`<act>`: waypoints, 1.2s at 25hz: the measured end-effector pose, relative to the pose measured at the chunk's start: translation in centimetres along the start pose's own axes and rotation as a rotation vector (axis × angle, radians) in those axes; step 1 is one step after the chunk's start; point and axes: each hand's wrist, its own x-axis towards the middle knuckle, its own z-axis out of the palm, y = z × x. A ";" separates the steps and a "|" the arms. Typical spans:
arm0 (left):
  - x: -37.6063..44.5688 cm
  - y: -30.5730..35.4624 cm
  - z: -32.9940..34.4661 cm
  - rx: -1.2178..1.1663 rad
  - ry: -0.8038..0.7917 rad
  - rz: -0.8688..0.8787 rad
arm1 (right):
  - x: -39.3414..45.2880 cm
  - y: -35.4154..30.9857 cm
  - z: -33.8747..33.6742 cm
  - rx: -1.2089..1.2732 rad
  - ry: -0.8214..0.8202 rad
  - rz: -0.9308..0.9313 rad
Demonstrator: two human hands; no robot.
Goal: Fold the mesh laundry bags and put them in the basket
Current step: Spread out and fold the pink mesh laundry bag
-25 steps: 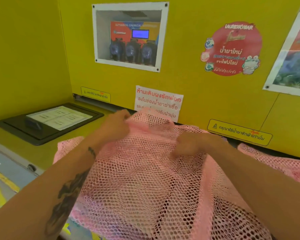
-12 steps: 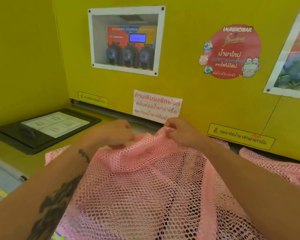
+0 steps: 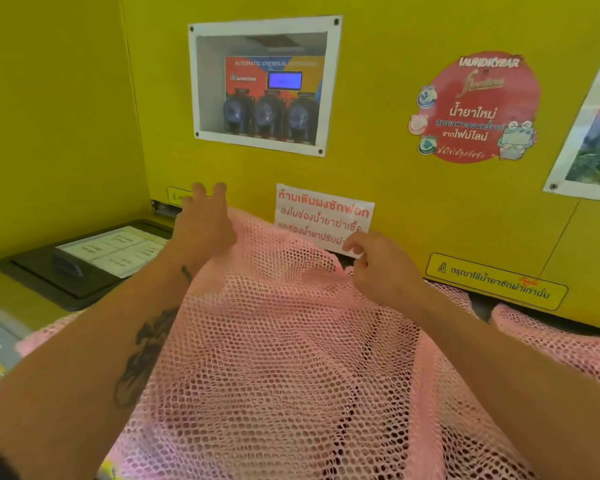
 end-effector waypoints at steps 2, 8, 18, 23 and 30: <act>-1.6 0.0 0.2 0.070 -0.005 -0.034 | -0.8 -0.2 0.7 -0.038 -0.178 -0.065; -9.0 0.7 2.7 0.193 -0.745 -0.030 | -1.2 1.3 2.8 -0.358 -0.815 0.096; -7.3 -2.8 3.9 0.113 -0.412 0.068 | -4.9 -0.7 0.3 -0.357 -0.720 -0.031; -9.1 0.0 1.9 -0.036 -0.276 0.137 | -6.8 3.6 -1.0 -0.358 -0.815 0.018; -12.3 7.4 -0.4 -0.360 -0.315 0.331 | -8.0 5.1 -7.5 -0.255 -0.560 0.003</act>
